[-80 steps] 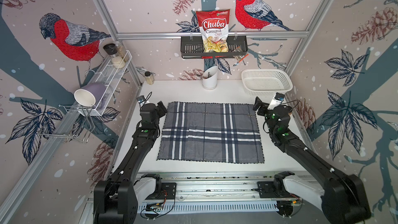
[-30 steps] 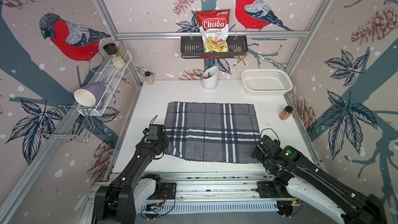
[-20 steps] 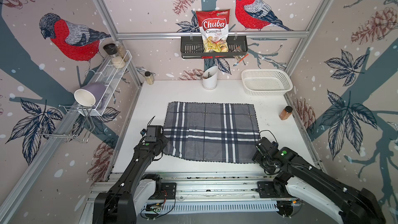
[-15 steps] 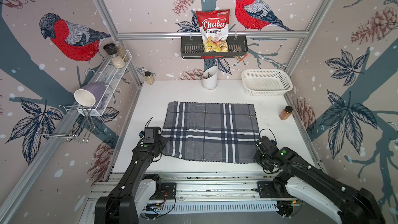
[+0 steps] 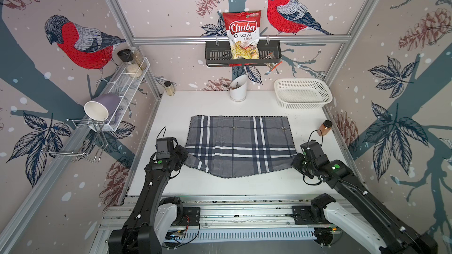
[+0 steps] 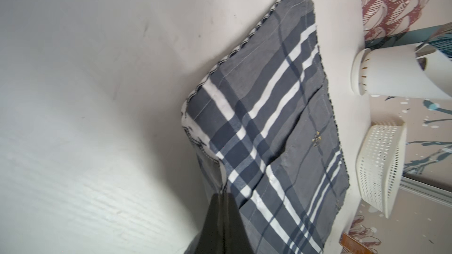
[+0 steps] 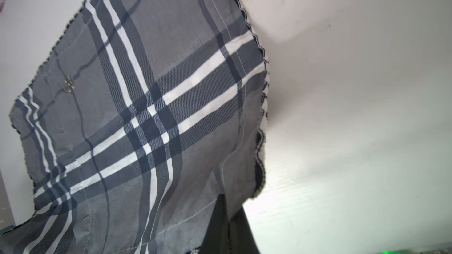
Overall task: Roll up the pillowcase
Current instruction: Fold the pillowcase.
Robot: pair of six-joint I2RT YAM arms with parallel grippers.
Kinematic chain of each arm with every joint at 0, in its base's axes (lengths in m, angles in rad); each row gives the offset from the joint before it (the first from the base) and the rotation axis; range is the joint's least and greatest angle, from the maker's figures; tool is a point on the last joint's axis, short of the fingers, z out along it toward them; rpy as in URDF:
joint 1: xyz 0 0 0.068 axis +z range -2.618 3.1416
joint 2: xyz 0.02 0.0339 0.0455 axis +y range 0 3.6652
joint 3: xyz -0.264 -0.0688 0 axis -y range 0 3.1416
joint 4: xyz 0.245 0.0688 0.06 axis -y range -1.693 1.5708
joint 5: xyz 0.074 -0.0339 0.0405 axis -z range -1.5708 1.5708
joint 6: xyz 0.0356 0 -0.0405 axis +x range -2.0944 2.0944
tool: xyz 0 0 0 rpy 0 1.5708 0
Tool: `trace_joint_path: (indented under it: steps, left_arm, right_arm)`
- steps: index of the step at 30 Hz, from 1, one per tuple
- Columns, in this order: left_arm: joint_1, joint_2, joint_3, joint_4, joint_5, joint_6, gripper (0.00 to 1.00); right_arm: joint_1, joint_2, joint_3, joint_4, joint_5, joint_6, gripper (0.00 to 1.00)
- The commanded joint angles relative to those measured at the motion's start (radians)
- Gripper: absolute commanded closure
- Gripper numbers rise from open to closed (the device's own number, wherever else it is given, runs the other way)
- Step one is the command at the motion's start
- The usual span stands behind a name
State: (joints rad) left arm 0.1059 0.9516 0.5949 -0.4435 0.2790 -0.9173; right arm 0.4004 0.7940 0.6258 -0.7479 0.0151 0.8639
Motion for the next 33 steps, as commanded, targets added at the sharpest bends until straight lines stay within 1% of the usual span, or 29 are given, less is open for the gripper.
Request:
trace_joint_path:
  steps: [1, 6, 11, 14, 17, 20, 25, 26, 30, 33]
  left_arm:
    - [0.014, 0.038, 0.083, 0.05, 0.047, 0.037, 1.0]
    - [0.017, 0.096, 0.171, 0.115, 0.056, 0.046, 1.0]
    - [0.016, 0.228, 0.241, 0.183, 0.06, 0.103, 1.0]
    - [0.017, 0.294, 0.265, 0.241, 0.06, 0.115, 1.0]
    - [0.017, 0.352, 0.321, 0.221, 0.051, 0.141, 1.0]
    - [0.017, 0.38, 0.346, 0.209, 0.027, 0.16, 1.0]
    - [0.017, 0.476, 0.397, 0.175, 0.018, 0.199, 1.0]
    - [0.018, 0.492, 0.423, 0.176, 0.018, 0.201, 1.0]
    - [0.017, 0.529, 0.445, 0.19, -0.018, 0.21, 1.0]
    - [0.017, 0.58, 0.484, 0.177, -0.015, 0.227, 1.0]
  right_arm:
    - [-0.045, 0.033, 0.067, 0.061, -0.069, -0.153, 1.0]
    - [-0.095, 0.157, 0.172, 0.13, -0.138, -0.264, 1.0]
    - [-0.111, 0.3, 0.256, 0.21, -0.124, -0.341, 1.0]
    - [-0.142, 0.382, 0.307, 0.251, -0.117, -0.368, 1.0]
    - [-0.179, 0.45, 0.369, 0.246, -0.127, -0.388, 1.0]
    - [-0.205, 0.504, 0.4, 0.257, -0.127, -0.405, 1.0]
    - [-0.212, 0.595, 0.454, 0.274, -0.148, -0.43, 1.0]
    - [-0.212, 0.607, 0.462, 0.28, -0.147, -0.43, 1.0]
    - [-0.224, 0.659, 0.496, 0.292, -0.141, -0.425, 1.0]
    - [-0.23, 0.701, 0.517, 0.3, -0.141, -0.429, 1.0]
